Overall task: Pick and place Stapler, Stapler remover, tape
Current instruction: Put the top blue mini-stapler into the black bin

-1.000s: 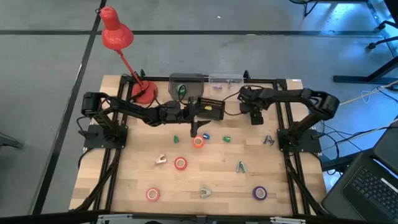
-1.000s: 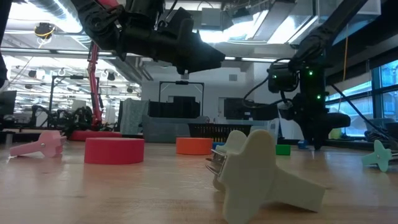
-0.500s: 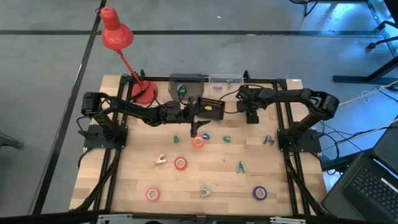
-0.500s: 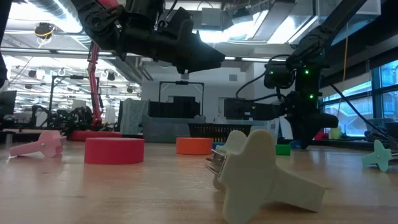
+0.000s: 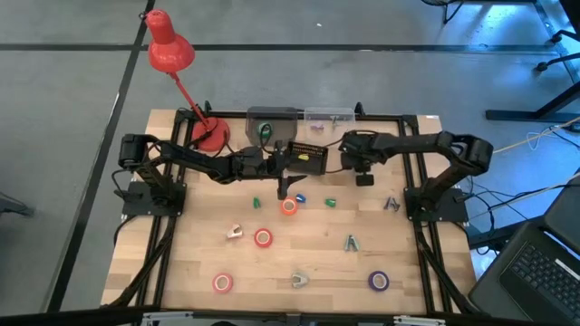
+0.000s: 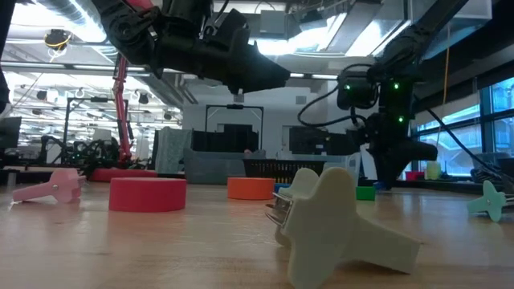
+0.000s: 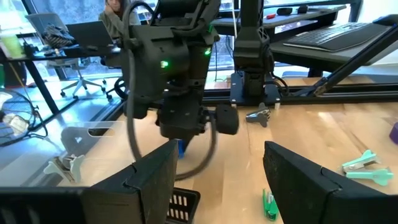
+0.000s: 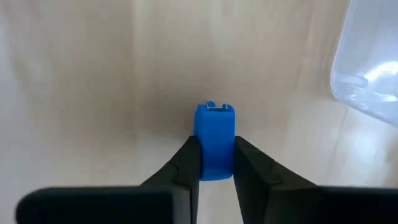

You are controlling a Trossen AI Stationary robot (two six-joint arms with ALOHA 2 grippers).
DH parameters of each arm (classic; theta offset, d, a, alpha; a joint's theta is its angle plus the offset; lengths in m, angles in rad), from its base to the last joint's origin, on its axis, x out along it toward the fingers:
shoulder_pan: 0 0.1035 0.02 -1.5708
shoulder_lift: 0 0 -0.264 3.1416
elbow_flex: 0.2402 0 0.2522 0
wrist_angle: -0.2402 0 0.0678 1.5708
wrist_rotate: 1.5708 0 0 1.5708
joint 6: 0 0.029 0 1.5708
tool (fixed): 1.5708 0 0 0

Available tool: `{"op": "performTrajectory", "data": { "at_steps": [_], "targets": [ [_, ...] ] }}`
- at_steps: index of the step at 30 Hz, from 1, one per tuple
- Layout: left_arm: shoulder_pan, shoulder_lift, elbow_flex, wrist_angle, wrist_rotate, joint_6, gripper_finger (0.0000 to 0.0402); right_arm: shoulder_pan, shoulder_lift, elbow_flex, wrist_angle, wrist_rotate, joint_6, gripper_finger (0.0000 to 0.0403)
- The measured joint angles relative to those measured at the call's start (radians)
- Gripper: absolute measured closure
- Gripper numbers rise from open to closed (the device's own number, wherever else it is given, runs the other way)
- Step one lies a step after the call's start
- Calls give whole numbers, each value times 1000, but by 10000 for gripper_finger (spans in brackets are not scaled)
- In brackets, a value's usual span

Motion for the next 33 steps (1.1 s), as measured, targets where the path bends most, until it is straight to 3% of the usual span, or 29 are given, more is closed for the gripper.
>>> {"op": "performTrajectory", "data": {
  "at_steps": [6,13,19,28,33],
  "targets": [
    [0,0,0,0,0,13,174,131,0,148,-114,-5,92,336],
    [-2,-1,1,24,2,17,174,234,1,337,-95,-10,82,336],
    [-14,-1,0,85,8,16,174,209,39,407,-30,-13,48,336],
    [-21,-3,-1,99,34,29,174,151,266,517,-19,-50,18,336],
    [-28,-64,-2,60,54,77,176,104,334,531,-38,-57,16,336]
  ]
}}
